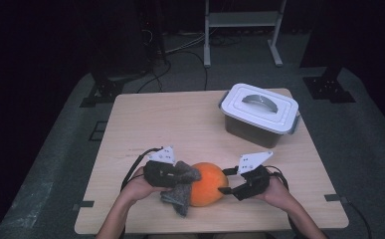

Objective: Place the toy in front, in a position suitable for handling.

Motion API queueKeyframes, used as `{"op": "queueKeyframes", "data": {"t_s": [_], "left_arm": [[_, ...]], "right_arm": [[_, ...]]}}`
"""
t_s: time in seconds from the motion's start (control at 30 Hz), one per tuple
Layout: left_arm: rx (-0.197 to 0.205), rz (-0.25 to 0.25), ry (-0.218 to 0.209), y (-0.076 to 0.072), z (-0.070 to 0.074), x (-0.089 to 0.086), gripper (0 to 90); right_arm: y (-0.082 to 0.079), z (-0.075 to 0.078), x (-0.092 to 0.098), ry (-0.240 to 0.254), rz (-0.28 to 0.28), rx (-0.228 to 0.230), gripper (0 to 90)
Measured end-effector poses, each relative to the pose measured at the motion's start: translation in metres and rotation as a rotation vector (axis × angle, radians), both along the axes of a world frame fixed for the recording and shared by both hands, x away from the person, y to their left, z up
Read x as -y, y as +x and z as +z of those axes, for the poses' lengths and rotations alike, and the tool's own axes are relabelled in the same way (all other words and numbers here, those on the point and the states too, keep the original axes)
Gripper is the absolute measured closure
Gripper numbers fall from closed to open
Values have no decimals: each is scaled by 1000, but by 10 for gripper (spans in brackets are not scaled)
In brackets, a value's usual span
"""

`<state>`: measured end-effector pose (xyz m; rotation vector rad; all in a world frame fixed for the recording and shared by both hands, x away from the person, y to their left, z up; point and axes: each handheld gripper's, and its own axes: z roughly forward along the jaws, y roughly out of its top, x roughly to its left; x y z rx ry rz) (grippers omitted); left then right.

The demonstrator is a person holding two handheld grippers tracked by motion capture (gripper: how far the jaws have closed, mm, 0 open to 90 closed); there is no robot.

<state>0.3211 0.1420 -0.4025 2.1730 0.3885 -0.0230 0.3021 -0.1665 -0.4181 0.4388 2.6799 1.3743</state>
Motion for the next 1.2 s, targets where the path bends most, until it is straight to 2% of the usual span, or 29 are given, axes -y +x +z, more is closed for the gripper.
{"op": "queueKeyframes", "data": {"t_s": [0.03, 0.07, 0.17, 0.23, 0.27, 0.3, 0.33, 0.4, 0.5, 0.6, 0.67, 0.77, 0.83, 0.97, 1.07, 1.2], "left_arm": [[0, 0, 0, 0, 0, 0, 756], [-7, 8, -13, -1, -2, -5, 756], [-8, 11, -10, -1, -3, -6, 755], [-8, 12, -14, -1, -3, -7, 756], [-11, 12, -19, -1, -3, -6, 756], [-10, 6, -25, -1, -2, -6, 758], [-7, -2, -39, -2, 0, -5, 759], [11, -16, -57, -3, 7, -3, 759], [57, -38, -33, -7, 22, 5, 759], [82, -76, -63, -10, 37, 14, 759], [110, -90, -25, -12, 44, 23, 758], [114, -113, -24, -12, 47, 32, 758], [112, -113, -21, -12, 47, 34, 758], [97, -103, 21, -11, 38, 36, 758], [81, -101, 4, -8, 32, 30, 759], [47, -77, -31, -6, 23, 17, 761]], "right_arm": [[0, 0, 0, 0, 0, 0, 350], [2, -2, -1, -7, -1, -9, 284], [4, -7, -4, -12, 5, -30, 265], [6, -9, -4, -6, 9, -43, 291], [7, -10, -4, 4, 11, -58, 352], [6, -10, -4, 8, 14, -49, 407], [4, -10, -5, 3, 8, -21, 451], [1, -6, -6, -8, 16, -3, 497], [0, -5, -11, -30, 21, 22, 521], [-3, -4, -16, -35, 33, 44, 534], [-5, -1, -21, -44, 43, 66, 539], [-9, 4, -23, -34, 47, 79, 547], [-10, 7, -20, -29, 43, 87, 549], [-9, 9, -15, -7, 34, 83, 553], [-8, 7, -15, -8, 31, 76, 546], [-6, 6, -14, 14, 27, 57, 405]]}}
